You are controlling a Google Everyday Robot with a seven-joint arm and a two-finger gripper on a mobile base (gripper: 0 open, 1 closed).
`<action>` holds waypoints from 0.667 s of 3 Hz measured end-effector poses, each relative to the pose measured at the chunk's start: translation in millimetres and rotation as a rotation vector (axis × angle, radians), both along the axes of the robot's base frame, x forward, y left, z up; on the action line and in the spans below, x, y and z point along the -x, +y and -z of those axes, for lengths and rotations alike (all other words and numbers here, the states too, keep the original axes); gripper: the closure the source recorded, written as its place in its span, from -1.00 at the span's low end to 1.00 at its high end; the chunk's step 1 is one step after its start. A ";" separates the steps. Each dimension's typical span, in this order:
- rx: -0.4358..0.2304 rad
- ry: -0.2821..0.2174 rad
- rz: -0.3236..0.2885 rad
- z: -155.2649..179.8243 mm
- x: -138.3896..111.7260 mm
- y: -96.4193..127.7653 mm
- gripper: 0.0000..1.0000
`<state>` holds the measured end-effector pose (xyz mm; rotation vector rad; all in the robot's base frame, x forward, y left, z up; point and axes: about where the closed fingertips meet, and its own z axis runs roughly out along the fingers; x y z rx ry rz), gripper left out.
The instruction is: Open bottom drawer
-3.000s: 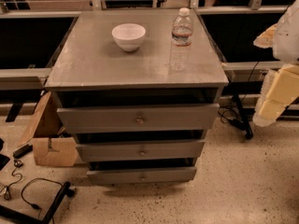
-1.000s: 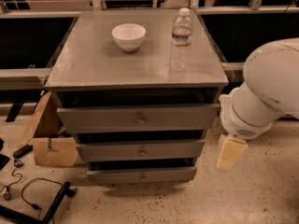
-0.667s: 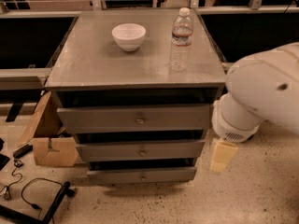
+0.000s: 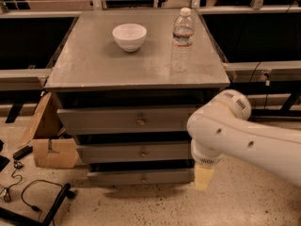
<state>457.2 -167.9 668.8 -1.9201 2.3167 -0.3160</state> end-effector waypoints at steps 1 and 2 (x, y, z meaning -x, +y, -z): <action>0.013 0.020 -0.002 47.7 2.7 5.4 -1.00; 0.013 0.020 -0.002 47.7 2.7 5.4 -1.00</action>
Offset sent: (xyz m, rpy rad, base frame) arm -0.0024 0.0061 -0.0414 -0.0106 0.0190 0.0075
